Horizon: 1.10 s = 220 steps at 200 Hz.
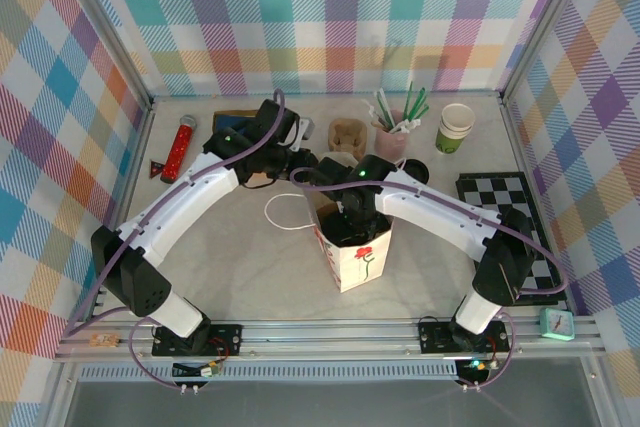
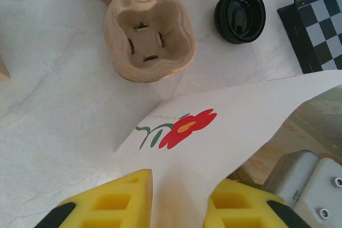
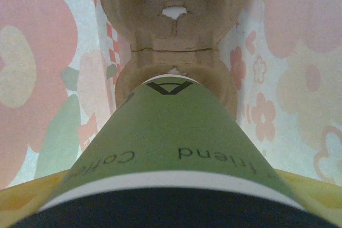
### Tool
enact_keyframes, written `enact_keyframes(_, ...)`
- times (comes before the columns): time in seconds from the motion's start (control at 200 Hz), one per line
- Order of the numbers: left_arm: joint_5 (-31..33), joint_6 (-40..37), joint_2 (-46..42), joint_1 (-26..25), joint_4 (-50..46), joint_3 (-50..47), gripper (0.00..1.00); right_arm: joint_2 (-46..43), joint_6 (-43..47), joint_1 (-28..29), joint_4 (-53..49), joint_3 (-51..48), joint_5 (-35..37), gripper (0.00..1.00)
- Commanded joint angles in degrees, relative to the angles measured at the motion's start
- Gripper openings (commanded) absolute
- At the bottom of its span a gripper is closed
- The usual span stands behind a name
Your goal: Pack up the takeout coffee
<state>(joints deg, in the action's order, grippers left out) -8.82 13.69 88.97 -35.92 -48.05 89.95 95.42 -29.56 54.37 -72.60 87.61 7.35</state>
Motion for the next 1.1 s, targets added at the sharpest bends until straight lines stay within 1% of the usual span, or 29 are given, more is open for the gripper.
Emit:
enact_keyframes(0.0, 1.0, 0.7, -2.1, -0.4, -0.6, 1.9, 0.24, -0.8, -0.6, -0.2, 0.3, -0.8, -0.7, 0.32)
enact_keyframes(1.095, 2.1, 1.1, -3.9, -0.8, -1.6, 2.1, 0.24, 0.5, 0.3, -0.8, 2.7, -2.7, -0.6, 0.32)
